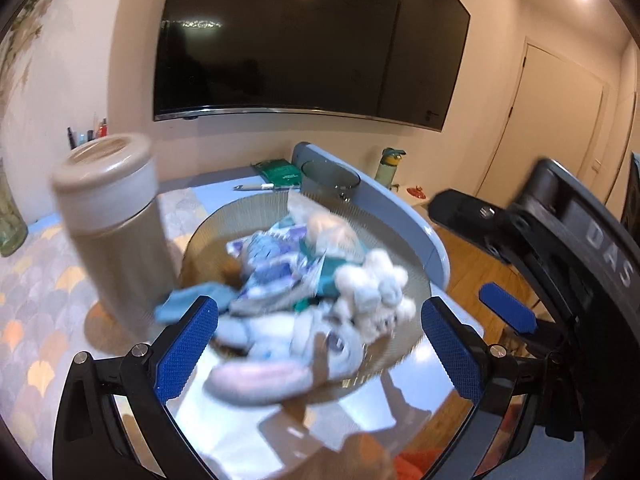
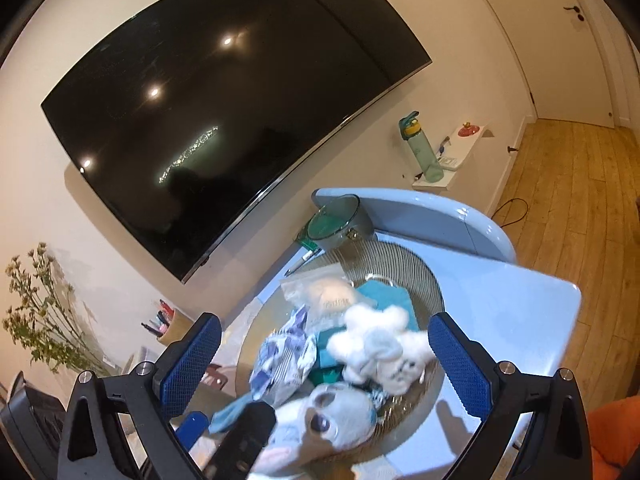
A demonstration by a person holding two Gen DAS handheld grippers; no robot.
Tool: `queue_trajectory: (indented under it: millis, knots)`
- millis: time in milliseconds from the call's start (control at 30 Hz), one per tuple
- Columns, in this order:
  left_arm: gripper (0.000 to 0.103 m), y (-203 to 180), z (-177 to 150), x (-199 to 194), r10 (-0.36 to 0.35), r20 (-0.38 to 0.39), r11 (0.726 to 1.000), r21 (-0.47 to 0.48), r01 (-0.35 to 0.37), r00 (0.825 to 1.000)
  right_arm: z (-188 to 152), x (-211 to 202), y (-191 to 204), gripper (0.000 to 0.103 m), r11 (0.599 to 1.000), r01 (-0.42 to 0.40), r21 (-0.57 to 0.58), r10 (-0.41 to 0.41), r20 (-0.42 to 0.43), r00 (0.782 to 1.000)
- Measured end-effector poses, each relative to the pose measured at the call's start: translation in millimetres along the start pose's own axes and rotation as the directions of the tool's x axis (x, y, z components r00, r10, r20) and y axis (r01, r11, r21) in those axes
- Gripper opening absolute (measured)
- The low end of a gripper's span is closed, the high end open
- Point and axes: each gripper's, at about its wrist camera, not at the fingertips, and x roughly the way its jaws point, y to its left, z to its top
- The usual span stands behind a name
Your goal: Organize soft objects
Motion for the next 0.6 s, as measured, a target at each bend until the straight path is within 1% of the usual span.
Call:
queue_trajectory:
  millis: [133, 233, 367, 467, 600]
  knots:
    - [0.102, 14.7, -14.8, -15.4, 0.017, -0.004, 1.000, 0.015, -0.017, 1.000, -23.1, -4.5, 7.5, 0.103, 1.000, -0.003, 0.007, 0.003, -0.016, 1.000]
    - [0.102, 35.6, -22.4, -24.9, 0.042, -0.010, 0.999, 0.002, -0.042, 0.999, -42.2, -5.1, 16.5, 0.103, 1.000, -0.005, 0.004, 0.005, -0.036, 0.999]
    - [0.102, 72.5, -28.2, -35.9, 0.084, -0.023, 0.996, -0.035, -0.085, 0.996, -67.5, -3.4, 32.5, 0.103, 1.000, -0.016, -0.005, 0.015, -0.061, 0.998]
    - [0.102, 102.2, -32.5, -48.1, 0.129, -0.013, 0.990, -0.056, -0.129, 0.992, -87.9, 0.0, 49.0, 0.103, 1.000, -0.019, -0.015, 0.018, -0.078, 0.997]
    - [0.102, 147.8, -39.1, -66.2, 0.203, -0.008, 0.975, -0.087, -0.203, 0.979, -116.9, 4.6, 72.7, 0.103, 0.999, -0.028, -0.042, 0.024, -0.098, 0.995]
